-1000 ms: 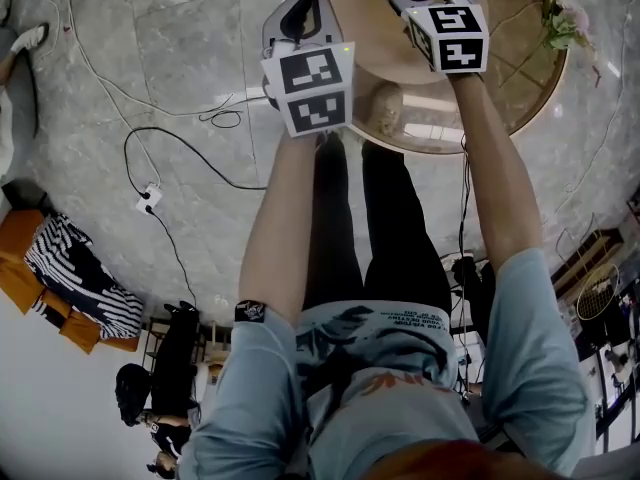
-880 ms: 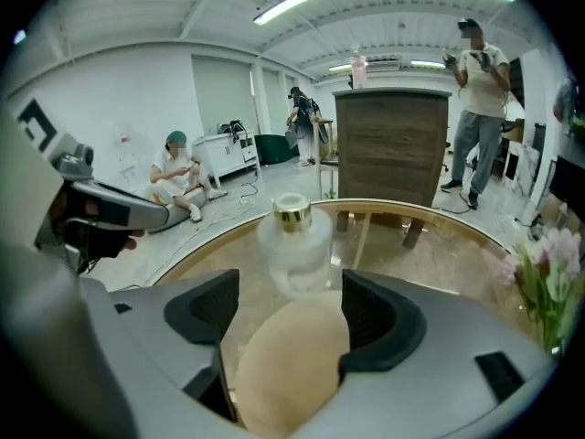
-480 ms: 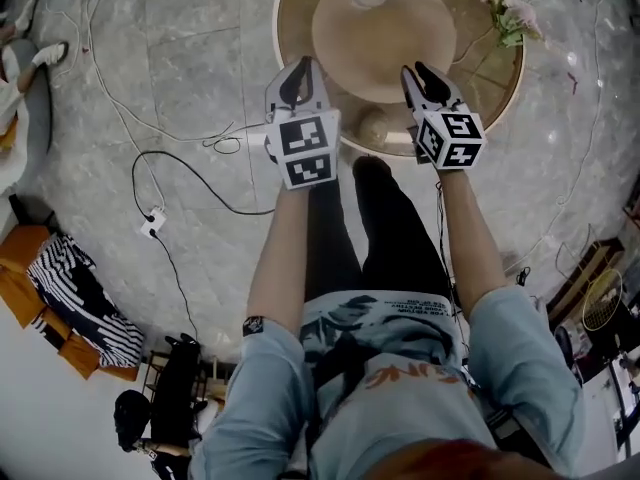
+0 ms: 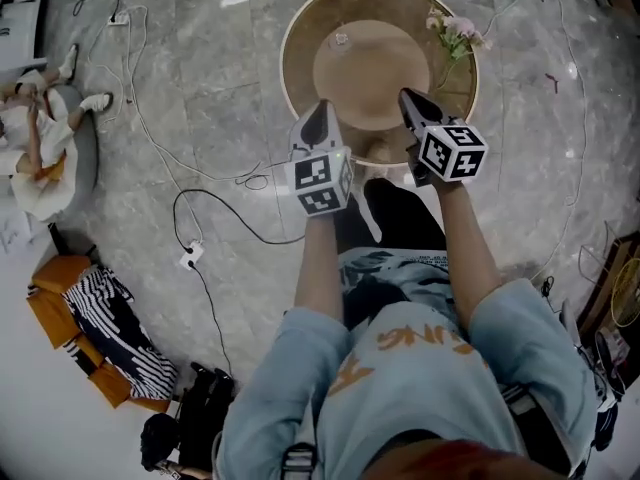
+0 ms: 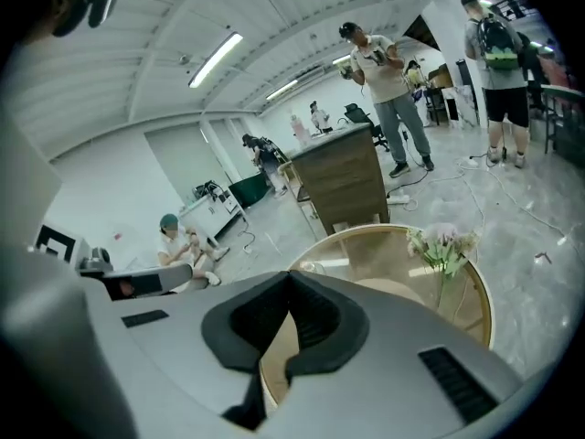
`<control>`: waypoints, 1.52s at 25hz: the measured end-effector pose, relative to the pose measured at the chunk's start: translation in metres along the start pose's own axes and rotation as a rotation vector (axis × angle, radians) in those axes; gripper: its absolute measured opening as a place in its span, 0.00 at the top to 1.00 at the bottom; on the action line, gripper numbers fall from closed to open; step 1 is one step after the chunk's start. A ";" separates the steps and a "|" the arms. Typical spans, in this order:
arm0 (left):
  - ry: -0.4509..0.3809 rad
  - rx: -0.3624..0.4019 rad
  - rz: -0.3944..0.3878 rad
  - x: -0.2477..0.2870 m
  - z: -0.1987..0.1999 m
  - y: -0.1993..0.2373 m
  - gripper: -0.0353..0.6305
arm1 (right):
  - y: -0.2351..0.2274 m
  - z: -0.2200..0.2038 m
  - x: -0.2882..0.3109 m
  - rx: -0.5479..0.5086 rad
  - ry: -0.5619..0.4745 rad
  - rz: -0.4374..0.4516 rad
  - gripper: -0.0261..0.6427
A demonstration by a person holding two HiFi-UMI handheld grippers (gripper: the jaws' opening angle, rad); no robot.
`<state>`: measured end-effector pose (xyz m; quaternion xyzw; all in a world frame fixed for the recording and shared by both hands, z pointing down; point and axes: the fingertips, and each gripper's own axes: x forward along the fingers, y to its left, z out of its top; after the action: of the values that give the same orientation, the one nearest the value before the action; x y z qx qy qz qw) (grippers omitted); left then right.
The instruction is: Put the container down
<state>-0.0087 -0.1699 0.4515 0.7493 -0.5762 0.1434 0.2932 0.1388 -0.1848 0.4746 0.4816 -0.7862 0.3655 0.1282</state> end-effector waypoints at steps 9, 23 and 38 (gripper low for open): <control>-0.194 -0.019 0.014 -0.058 0.120 -0.040 0.91 | 0.038 0.137 -0.086 -0.085 -0.244 0.025 0.94; -0.434 0.187 0.051 -0.121 0.242 -0.085 0.91 | 0.107 0.262 -0.155 -0.461 -0.504 0.043 0.94; -0.516 0.211 0.147 -0.139 0.258 -0.071 0.91 | 0.113 0.262 -0.148 -0.517 -0.507 0.058 0.94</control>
<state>-0.0139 -0.2060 0.1516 0.7436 -0.6664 0.0282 0.0460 0.1562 -0.2386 0.1583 0.4862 -0.8727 0.0271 0.0363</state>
